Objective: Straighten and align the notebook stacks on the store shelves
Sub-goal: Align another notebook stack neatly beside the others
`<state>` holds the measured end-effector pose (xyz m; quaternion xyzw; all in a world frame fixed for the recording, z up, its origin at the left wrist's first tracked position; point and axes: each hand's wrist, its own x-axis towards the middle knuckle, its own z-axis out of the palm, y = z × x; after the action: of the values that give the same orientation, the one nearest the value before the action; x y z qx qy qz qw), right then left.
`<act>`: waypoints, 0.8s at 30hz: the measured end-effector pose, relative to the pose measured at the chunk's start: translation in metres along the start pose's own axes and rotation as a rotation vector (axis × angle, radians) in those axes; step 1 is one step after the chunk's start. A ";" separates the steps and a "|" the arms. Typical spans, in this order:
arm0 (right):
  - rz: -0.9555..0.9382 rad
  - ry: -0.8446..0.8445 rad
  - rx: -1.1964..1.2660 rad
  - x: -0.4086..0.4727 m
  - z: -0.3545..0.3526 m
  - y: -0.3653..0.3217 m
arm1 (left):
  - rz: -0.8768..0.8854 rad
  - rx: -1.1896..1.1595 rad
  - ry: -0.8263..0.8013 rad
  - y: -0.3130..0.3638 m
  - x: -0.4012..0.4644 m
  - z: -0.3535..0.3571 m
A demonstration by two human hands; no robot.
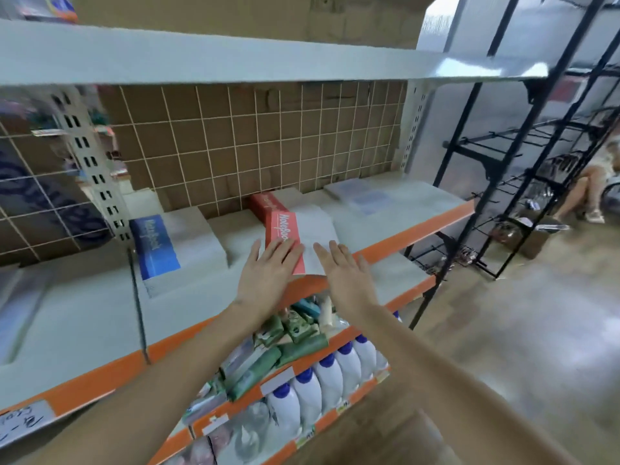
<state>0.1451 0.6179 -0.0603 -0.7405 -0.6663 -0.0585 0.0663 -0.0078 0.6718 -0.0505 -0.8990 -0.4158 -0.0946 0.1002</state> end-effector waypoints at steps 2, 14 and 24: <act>-0.028 -0.035 -0.018 0.030 0.004 0.018 | -0.040 -0.031 -0.002 0.001 0.030 0.011; -0.287 -0.198 0.037 0.160 0.047 0.080 | -0.228 -0.023 -0.148 -0.009 0.117 0.062; -0.450 -0.321 0.176 0.203 0.062 0.105 | -0.438 -0.088 -0.255 -0.011 0.111 0.074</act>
<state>0.2707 0.8166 -0.0875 -0.5652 -0.8183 0.1042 0.0095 0.0604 0.7786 -0.0923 -0.7955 -0.6055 -0.0178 -0.0150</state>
